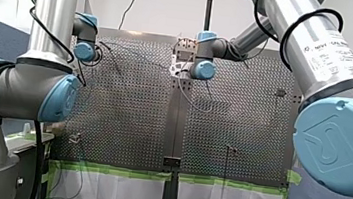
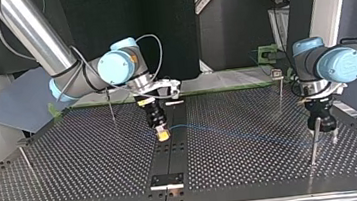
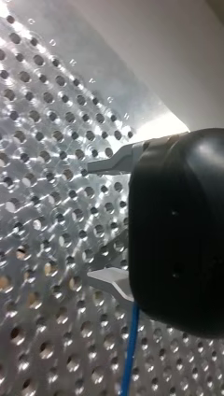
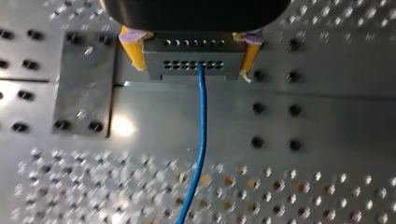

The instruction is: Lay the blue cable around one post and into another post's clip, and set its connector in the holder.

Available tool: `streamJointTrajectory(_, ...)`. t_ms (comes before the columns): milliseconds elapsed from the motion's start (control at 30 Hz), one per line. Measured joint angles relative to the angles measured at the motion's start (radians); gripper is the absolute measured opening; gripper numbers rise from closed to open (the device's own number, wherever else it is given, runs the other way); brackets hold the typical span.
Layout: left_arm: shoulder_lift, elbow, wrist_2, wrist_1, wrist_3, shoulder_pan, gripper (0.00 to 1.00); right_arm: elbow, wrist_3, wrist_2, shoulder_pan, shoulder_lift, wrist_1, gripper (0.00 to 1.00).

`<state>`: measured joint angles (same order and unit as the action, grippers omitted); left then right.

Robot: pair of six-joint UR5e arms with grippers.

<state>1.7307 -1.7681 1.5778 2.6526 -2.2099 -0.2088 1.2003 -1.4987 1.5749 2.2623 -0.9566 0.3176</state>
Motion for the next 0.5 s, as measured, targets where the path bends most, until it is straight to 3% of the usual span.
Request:
streamJointTrajectory(233,0.000,0.000,0.023,0.025,0.010,0.006,1.00,0.054,-0.006,0.043,-0.020,-0.001,0.051,0.00)
streamJointTrajectory(500,0.000,0.000,0.026,0.027,0.012,0.015,1.00,0.123,-0.040,0.066,-0.057,-0.001,0.120,0.00)
